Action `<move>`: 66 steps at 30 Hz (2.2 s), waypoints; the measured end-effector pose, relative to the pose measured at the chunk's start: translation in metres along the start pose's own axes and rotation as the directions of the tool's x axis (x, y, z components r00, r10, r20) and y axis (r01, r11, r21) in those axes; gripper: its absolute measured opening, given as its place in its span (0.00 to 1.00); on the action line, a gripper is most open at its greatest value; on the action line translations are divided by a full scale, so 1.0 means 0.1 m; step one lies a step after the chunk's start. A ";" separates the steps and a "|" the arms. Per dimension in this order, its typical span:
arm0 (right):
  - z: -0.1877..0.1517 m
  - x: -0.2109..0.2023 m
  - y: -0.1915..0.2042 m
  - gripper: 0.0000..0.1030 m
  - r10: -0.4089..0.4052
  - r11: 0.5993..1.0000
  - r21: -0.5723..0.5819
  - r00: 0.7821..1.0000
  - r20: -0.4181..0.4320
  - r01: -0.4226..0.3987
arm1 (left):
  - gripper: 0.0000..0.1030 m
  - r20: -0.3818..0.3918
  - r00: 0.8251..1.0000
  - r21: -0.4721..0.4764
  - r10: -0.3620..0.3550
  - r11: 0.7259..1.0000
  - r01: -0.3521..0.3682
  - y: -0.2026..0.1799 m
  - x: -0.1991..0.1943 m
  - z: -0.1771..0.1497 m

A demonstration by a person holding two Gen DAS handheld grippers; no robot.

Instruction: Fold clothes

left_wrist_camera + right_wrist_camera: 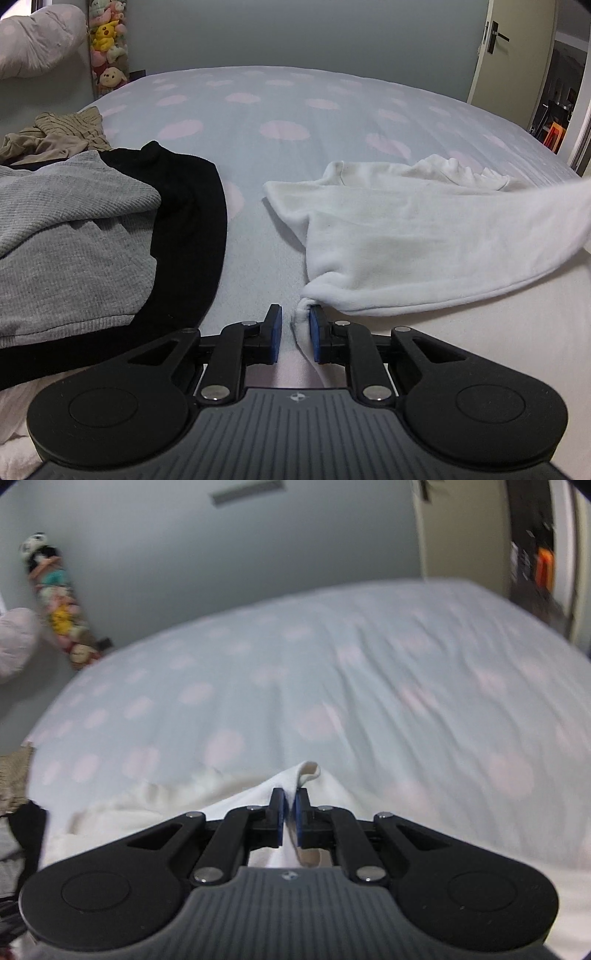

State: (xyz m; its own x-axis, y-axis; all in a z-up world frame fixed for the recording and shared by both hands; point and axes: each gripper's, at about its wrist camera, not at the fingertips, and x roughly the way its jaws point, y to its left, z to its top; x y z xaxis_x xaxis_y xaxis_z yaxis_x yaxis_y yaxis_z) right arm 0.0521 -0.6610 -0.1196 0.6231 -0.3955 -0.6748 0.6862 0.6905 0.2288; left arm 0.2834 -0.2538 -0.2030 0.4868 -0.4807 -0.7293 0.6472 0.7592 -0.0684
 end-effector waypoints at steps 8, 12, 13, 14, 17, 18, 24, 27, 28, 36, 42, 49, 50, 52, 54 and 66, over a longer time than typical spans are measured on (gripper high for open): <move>-0.31 0.46 -0.37 0.11 -0.005 0.996 0.091 0.996 -0.087 0.013 | 0.15 -0.016 1.000 -0.009 -0.006 1.000 0.006 0.02 0.01 0.03; -0.32 0.56 -0.45 0.19 -0.019 0.990 0.136 0.995 -0.097 0.033 | 0.15 -0.021 1.000 0.000 -0.009 1.000 0.009 0.02 0.01 0.04; -0.33 0.54 -0.47 0.23 -0.018 0.989 0.146 0.995 -0.097 0.032 | 0.15 -0.023 1.000 0.001 -0.012 1.000 0.012 0.02 0.00 0.05; -0.35 0.52 -0.49 0.26 -0.016 0.987 0.156 0.995 -0.095 0.031 | 0.15 -0.025 1.000 0.000 -0.016 1.000 0.016 0.03 0.00 0.06; -0.40 0.41 -0.48 0.29 0.011 0.986 0.166 0.996 -0.086 0.003 | 0.15 -0.032 0.999 -0.010 -0.032 0.999 0.032 0.05 -0.04 0.07; -0.43 0.39 -0.48 0.31 0.025 0.986 0.169 0.996 -0.085 -0.010 | 0.14 -0.033 0.999 -0.016 -0.037 0.999 0.037 0.06 -0.05 0.07; -0.65 0.47 -0.42 0.19 0.011 0.989 0.150 0.988 -0.151 0.012 | 0.12 -0.059 0.996 -0.049 -0.059 0.997 0.056 0.16 -0.11 0.09; -0.68 0.47 -0.41 0.19 -0.015 0.988 0.152 0.987 -0.157 0.040 | 0.12 -0.068 0.997 -0.033 -0.027 0.999 0.025 0.22 -0.19 0.13; -0.68 0.44 -0.40 0.19 -0.023 0.988 0.148 0.988 -0.151 0.045 | 0.12 -0.063 0.998 -0.036 -0.021 0.999 0.018 0.26 -0.23 0.14; -0.77 -0.03 -0.20 0.21 -0.018 0.996 0.082 0.998 -0.053 0.023 | 0.28 0.018 0.985 -0.330 -0.170 0.929 0.166 0.60 -0.17 0.26; -1.16 -0.37 -0.13 0.23 0.056 0.990 0.128 0.998 -0.018 -0.053 | 0.38 0.050 0.973 -0.437 -0.224 0.872 0.223 0.79 0.25 0.50; -1.45 -0.61 -0.11 0.23 0.075 0.992 0.102 0.997 -0.024 -0.072 | 0.07 0.034 0.956 -0.434 -0.291 0.858 0.276 0.81 0.64 0.65; -1.47 -0.62 -0.12 0.24 0.070 0.993 0.097 0.997 -0.027 -0.067 | 0.02 0.030 0.958 -0.400 -0.284 0.875 0.272 0.77 0.64 0.70; -1.51 -0.63 -0.15 0.24 0.062 0.993 0.098 0.998 -0.027 -0.059 | 0.02 0.049 0.968 -0.320 -0.247 0.914 0.249 0.67 0.59 0.79; -1.54 -0.63 -0.19 0.24 0.061 0.992 0.109 0.998 -0.024 -0.058 | 0.02 0.079 0.977 -0.239 -0.196 0.948 0.210 0.58 0.50 0.87; -1.50 -1.00 -0.49 0.24 0.011 0.989 0.151 1.000 0.021 -0.014 | 0.26 0.001 0.999 -0.199 0.036 0.979 -0.035 0.32 0.17 0.75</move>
State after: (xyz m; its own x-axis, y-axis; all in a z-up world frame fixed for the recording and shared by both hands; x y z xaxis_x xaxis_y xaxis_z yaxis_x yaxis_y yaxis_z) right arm -0.1004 -0.5643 -0.1686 0.6386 -0.4003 -0.6573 0.7258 0.5971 0.3415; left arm 0.3569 -0.2706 -0.1669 0.5108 -0.4534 -0.7304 0.4999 0.8478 -0.1767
